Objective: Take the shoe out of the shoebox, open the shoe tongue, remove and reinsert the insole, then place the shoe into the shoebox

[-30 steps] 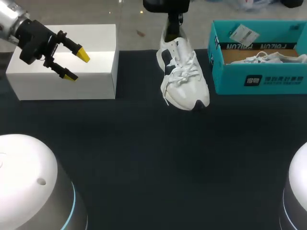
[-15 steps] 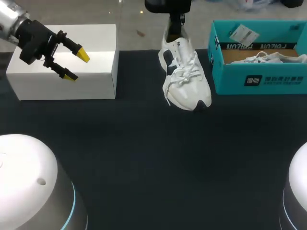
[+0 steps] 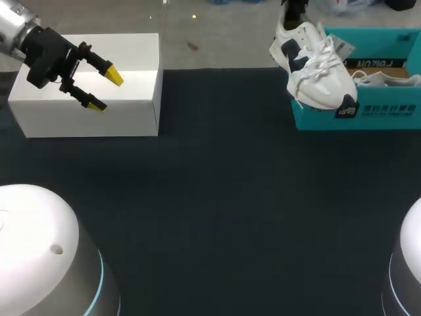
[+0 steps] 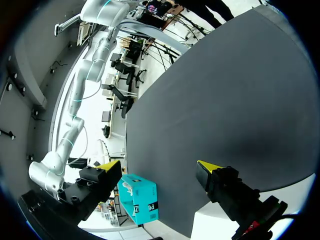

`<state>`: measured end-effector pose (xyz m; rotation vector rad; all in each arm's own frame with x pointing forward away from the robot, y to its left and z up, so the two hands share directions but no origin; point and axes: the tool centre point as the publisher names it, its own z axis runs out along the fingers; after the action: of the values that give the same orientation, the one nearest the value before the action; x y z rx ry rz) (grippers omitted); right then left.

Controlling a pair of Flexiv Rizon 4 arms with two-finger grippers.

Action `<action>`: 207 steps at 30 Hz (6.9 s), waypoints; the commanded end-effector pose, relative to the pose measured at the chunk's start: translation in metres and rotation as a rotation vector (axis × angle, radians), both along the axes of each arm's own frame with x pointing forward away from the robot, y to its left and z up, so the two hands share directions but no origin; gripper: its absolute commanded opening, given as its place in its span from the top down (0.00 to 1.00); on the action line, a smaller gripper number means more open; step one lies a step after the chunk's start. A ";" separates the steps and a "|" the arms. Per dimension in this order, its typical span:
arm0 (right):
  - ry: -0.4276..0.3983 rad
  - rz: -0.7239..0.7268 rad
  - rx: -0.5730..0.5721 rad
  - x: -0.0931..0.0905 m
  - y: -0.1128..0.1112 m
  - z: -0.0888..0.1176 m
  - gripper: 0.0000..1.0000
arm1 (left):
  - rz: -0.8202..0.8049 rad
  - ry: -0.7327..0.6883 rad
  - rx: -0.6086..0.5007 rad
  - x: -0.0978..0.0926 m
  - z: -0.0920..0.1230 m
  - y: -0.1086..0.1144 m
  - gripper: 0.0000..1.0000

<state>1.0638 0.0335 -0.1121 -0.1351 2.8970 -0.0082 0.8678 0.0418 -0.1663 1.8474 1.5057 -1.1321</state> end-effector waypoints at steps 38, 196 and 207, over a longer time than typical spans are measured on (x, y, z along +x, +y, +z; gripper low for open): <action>-0.014 -0.001 -0.051 0.073 -0.160 -0.003 1.00 | -0.002 0.001 0.004 0.001 0.001 0.000 0.00; -0.232 -1.966 0.201 0.139 -0.387 -0.247 1.00 | -0.002 0.001 0.004 0.001 0.001 0.000 0.00; -0.203 -2.026 0.186 0.144 -0.388 -0.235 1.00 | -0.002 0.001 0.004 0.001 0.001 0.000 0.00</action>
<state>1.1988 -0.3549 -0.3482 2.3270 1.5572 -0.0329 0.8678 0.0417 -0.1663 1.8475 1.5057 -1.1321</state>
